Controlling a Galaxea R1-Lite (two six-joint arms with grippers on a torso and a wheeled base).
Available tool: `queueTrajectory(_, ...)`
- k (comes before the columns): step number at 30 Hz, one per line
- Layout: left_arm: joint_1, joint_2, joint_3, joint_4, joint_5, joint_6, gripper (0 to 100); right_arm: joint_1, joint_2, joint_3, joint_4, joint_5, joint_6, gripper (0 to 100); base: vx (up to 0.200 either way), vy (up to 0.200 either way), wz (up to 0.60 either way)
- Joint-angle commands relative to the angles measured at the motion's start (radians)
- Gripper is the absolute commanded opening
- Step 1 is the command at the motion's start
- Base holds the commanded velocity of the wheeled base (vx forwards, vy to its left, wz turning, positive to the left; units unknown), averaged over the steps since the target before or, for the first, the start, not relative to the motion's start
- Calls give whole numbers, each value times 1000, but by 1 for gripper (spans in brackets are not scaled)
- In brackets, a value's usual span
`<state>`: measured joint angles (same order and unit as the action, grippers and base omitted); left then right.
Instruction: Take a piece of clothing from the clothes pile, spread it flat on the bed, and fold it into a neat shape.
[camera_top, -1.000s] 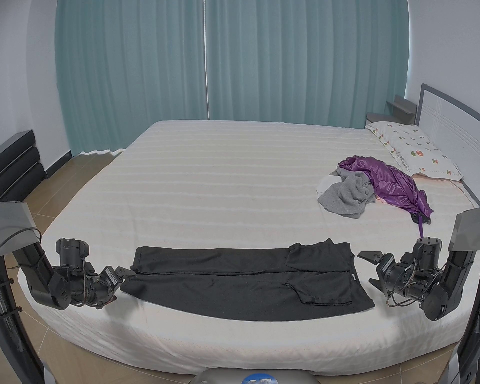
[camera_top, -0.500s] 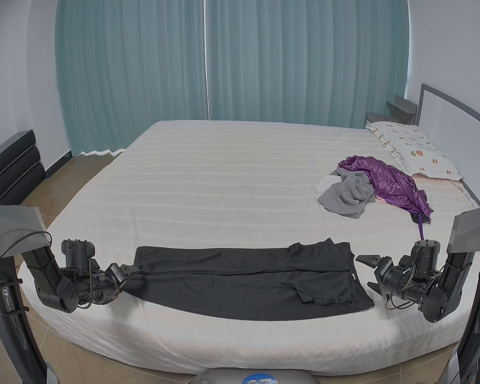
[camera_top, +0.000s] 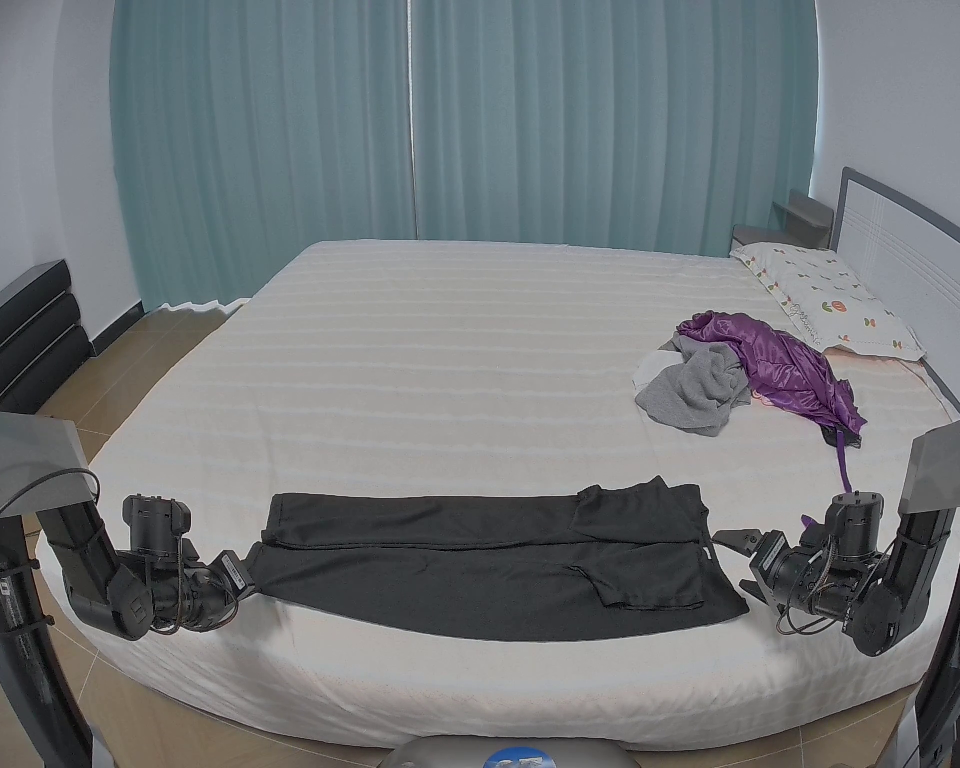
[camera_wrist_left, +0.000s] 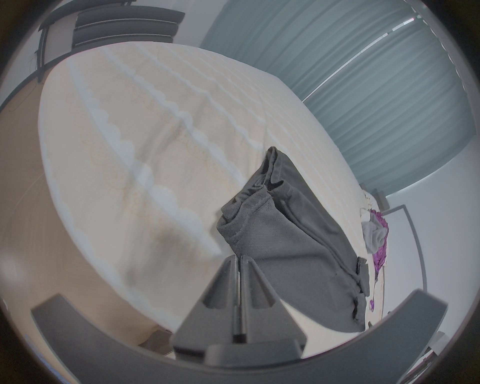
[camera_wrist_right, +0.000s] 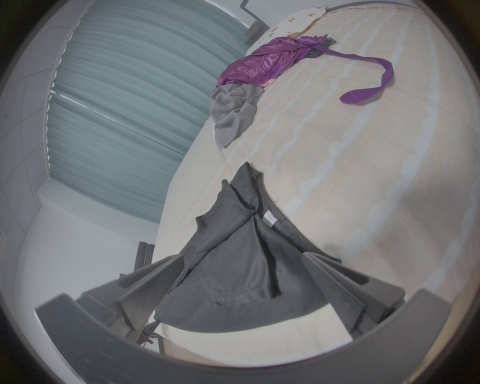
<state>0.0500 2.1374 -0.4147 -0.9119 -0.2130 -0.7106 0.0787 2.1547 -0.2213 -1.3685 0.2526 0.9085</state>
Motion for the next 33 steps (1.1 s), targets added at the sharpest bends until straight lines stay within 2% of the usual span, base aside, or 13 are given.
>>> queueTrajectory(1,2,-59,20,33,1,28,0,16,-38,36,5,-1,-7,100,0,0,0)
queueTrajectory(6,1,-80,31,107,3,62,0,29,-90,102,5,-3,-8,100,0,0,0)
queueTrajectory(11,5,-71,28,113,3,77,0,44,-88,131,5,-3,-8,100,0,0,0)
queueTrajectory(15,4,-68,27,113,1,77,0,79,-88,165,6,-33,-7,100,0,0,0)
queueTrajectory(21,4,-68,25,114,1,76,0,87,-44,184,5,-70,-5,100,0,0,0)
queueTrajectory(25,2,-67,22,114,1,76,0,87,-22,174,6,-91,-5,100,0,0,0)
queueTrajectory(33,2,-68,22,114,1,76,0,76,99,114,-37,-91,4,100,0,0,0)
